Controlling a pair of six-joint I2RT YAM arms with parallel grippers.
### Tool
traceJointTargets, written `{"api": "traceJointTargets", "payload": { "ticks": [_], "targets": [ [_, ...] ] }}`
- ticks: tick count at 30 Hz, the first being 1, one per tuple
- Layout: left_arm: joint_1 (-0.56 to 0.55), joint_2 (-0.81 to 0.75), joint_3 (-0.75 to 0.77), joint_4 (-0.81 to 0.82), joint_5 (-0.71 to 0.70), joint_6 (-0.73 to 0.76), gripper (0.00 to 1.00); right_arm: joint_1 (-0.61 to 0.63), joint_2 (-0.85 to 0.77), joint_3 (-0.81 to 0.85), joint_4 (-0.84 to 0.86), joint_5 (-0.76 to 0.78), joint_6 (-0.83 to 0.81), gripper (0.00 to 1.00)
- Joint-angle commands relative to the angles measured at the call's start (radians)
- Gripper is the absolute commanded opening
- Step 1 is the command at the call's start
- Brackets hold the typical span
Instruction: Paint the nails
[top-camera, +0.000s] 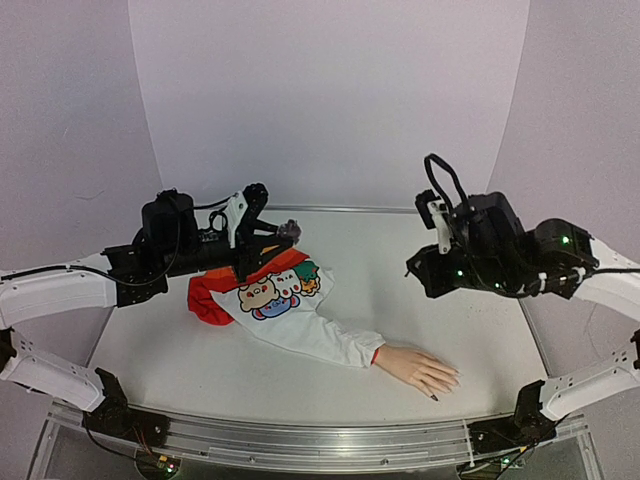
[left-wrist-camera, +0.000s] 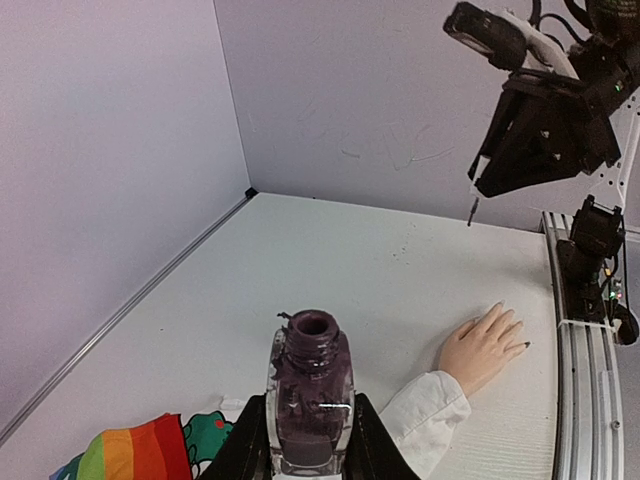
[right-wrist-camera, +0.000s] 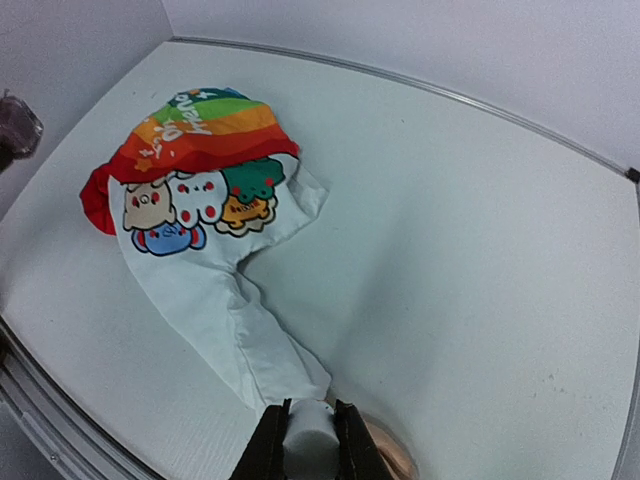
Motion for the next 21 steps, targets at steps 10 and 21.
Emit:
{"api": "traceJointTargets", "payload": {
  "ticks": [10,21],
  "targets": [
    [-0.002,-0.093,0.005,-0.057,0.157,0.053,0.00,-0.035,0.243,0.472,0.047,-0.391,-0.211,0.00],
    [-0.002,-0.071,0.032,-0.122,0.252,0.066,0.00,-0.029,0.412,0.676,0.027,-0.587,-0.202,0.00]
  ]
}}
